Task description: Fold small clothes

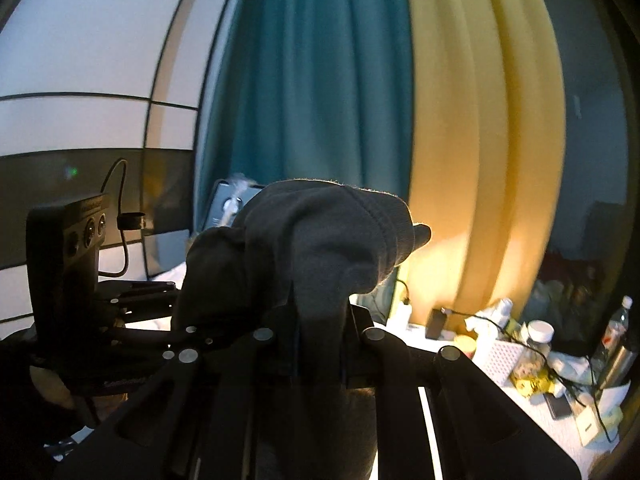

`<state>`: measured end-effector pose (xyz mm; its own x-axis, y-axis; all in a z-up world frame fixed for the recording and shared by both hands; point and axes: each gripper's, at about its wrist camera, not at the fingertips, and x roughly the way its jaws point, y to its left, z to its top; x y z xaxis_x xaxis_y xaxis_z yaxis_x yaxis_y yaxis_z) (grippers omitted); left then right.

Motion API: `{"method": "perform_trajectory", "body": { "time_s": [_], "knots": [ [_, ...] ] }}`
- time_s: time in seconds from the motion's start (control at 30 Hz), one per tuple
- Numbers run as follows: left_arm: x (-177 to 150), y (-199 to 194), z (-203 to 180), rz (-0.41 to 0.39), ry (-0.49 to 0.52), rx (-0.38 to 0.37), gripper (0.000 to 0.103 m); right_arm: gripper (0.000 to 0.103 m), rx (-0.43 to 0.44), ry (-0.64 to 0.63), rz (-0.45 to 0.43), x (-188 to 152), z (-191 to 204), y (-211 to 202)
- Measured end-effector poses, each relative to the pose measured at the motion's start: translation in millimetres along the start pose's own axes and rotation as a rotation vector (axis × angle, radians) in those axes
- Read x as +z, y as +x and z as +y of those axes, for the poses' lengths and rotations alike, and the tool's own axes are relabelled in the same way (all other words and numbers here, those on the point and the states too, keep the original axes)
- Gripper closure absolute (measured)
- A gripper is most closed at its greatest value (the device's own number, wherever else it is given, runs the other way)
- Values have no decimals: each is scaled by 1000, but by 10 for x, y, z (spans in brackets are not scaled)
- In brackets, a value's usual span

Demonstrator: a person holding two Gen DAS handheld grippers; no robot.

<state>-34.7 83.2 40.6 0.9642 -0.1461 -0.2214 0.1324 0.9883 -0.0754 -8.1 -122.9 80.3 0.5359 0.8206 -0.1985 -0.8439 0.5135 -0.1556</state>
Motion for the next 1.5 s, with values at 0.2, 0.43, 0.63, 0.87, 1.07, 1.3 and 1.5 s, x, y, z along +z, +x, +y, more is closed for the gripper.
{"method": "perform_trajectory", "body": {
  "time_s": [0.2,0.43,0.63,0.87,1.07,1.3,1.5],
  "knots": [
    [-11,-203,196,-6,0,37,82,88,53,-25,-23,78,218,76],
    [-58,-473,377,12,16,87,82,88,133,-34,-35,118,505,123],
    [-98,-666,527,27,8,109,82,88,190,-49,-43,136,738,121],
    [-91,-810,581,55,24,138,82,88,209,-41,-33,89,923,167],
    [-159,-663,641,103,32,141,82,88,197,-28,11,2,931,300],
    [-221,-409,709,155,28,115,82,88,161,13,64,-131,790,491],
    [-267,-203,786,191,21,92,82,88,140,43,100,-219,673,700]
  ]
}}
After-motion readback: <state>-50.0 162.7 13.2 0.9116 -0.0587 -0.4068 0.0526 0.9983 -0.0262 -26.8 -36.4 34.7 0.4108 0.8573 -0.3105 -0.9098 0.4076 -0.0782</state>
